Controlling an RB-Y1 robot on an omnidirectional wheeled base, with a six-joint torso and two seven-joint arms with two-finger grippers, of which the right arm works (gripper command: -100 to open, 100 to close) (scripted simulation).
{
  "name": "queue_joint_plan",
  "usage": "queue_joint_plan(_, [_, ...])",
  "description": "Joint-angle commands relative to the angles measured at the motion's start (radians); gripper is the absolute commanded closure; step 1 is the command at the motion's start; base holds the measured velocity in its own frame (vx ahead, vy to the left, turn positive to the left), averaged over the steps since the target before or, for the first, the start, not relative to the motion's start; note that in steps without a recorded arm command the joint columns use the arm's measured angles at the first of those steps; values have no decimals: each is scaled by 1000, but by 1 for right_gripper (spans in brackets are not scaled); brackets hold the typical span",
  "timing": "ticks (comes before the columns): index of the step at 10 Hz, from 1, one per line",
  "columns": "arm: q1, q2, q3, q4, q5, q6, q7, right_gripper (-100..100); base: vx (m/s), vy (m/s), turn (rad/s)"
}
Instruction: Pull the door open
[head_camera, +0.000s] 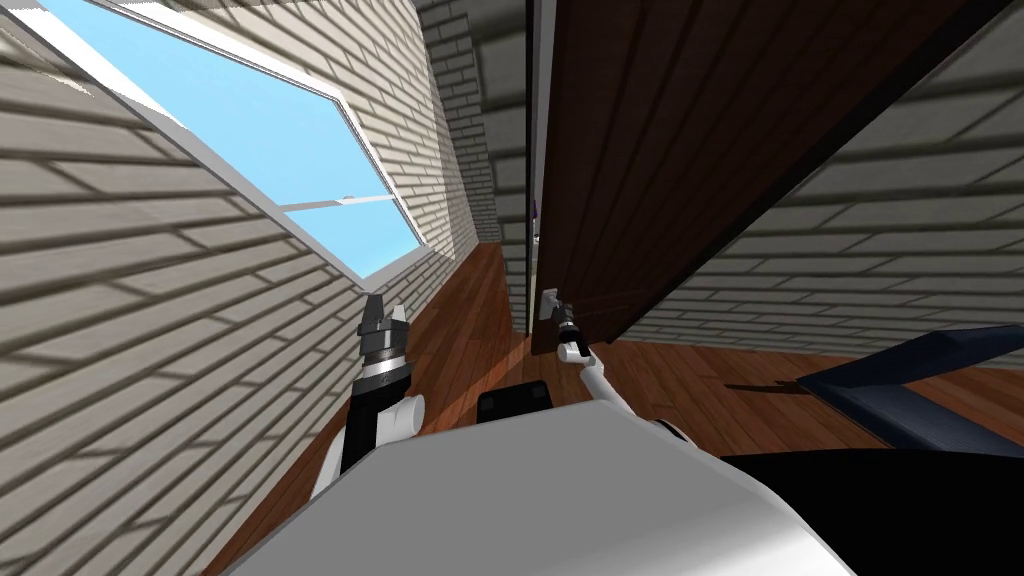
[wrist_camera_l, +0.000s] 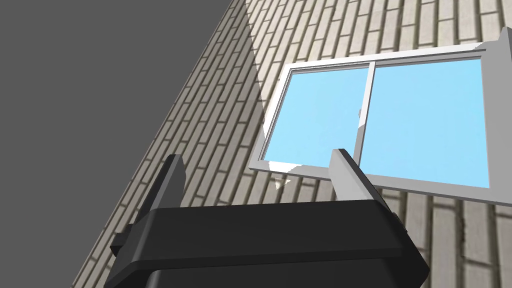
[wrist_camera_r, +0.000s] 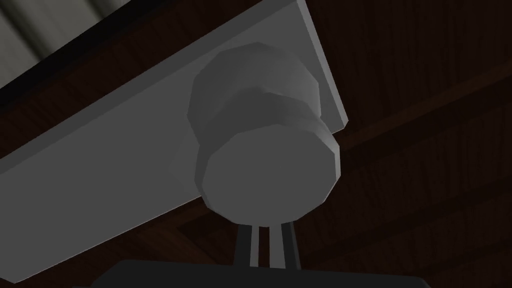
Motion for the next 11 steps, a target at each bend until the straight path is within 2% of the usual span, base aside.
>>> queue_joint_plan(1, [-15, 19, 37, -24, -41, -11, -34, 100, -26, -38, 89])
queue_joint_plan(2, [-15, 19, 37, -24, -41, -11, -34, 100, -25, -44, 33])
queue_joint_plan(3, [-17, 19, 47, -23, -82, -10, -64, 100, -43, -56, 104])
queue_joint_plan(4, [8, 1, 27, -10, -99, 0, -90, -100, -59, -67, 45])
queue_joint_plan(6, [11, -6, 37, -17, -133, 6, -139, -100, -94, -24, 42])
queue_joint_plan(8, [15, -14, 49, -26, -176, 14, -193, -100, -106, 26, 143])
queue_joint_plan(9, [15, -14, 49, -26, -176, 14, -201, -100, -69, 29, 12])
queue_joint_plan(11, [20, -24, 63, -37, -225, 23, -265, -100, -69, -7, 61])
